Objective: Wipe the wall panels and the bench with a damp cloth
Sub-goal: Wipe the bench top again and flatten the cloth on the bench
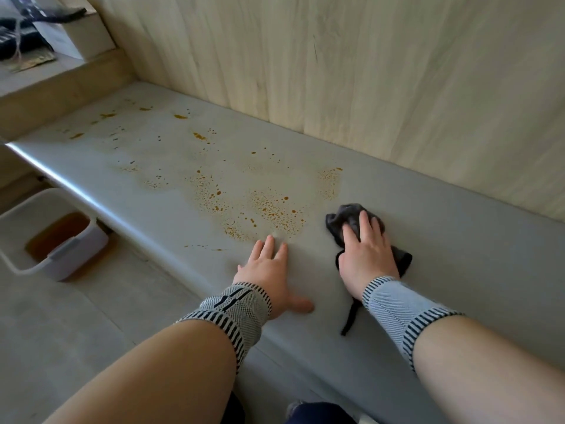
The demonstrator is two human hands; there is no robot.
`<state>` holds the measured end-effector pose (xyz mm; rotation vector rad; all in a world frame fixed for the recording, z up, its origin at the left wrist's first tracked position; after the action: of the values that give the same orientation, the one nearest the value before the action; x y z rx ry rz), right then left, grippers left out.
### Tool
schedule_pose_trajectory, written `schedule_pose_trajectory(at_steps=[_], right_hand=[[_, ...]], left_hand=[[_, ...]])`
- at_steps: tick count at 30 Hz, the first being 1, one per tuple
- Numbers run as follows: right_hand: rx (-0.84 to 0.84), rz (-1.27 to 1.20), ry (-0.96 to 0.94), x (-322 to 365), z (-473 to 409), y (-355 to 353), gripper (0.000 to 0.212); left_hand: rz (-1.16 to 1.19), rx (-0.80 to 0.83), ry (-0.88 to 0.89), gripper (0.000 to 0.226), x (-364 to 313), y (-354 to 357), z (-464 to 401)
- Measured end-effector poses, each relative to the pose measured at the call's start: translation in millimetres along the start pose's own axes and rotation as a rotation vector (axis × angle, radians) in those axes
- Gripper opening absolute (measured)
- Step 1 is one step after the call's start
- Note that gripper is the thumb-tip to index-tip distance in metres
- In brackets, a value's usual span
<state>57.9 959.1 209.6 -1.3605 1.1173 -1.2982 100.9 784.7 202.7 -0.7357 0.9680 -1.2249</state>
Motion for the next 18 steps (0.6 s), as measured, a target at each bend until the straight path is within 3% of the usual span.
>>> schedule_pose_trajectory(at_steps=[2,3,5,8,9,12,15,16,18], right_hand=[[-0.036,-0.029,0.083,16.7,3.7,1.8,0.056],[-0.048,-0.048,0.036,29.2,8.2,4.5,0.056],[0.011,-0.086,-0.210,56.6,22.6,9.5,0.057],[0.089,-0.052,-0.628,63.7,38.5,9.2,0.058],[0.056,-0.019,-0.651,54.9,31.6,6.0,0.057],[0.052,0.082,-0.317,15.3,0.9,-3.7,0.056],[0.004,-0.041,0.017,16.4,-7.5,-2.6,0.057],[-0.018,-0.048,-0.001,29.8,-2.3,0.8,0.057],[0.003,-0.103,-0.217,64.5,14.3,9.2,0.056]], left_hand=[[0.017,-0.046,0.014,0.123,7.5,-8.0,4.3],[0.007,-0.077,0.004,0.120,14.7,-14.0,5.3],[-0.047,-0.110,-0.052,0.121,35.0,-23.7,5.1],[-0.063,-0.032,-0.143,0.126,57.3,-22.3,4.6],[-0.054,-0.010,-0.153,0.125,59.3,-19.1,5.1],[-0.047,0.030,-0.156,0.124,57.5,-14.6,2.6],[-0.046,0.050,-0.155,0.126,57.8,-15.3,-1.0],[-0.042,0.053,-0.153,0.126,58.0,-15.0,-1.8],[-0.039,0.048,-0.148,0.126,58.7,-13.5,-3.4]])
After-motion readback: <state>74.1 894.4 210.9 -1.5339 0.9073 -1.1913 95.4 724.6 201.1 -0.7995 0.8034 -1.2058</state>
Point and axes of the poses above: each hand's wrist, its own z-axis away from the middle knuckle, its own y-axis out of the palm, x = y × z, the point moved 6 cm from there along -z, towards the middle knuckle, and after that the axes turned 5 degrees about -x, right-handed, at the moved point
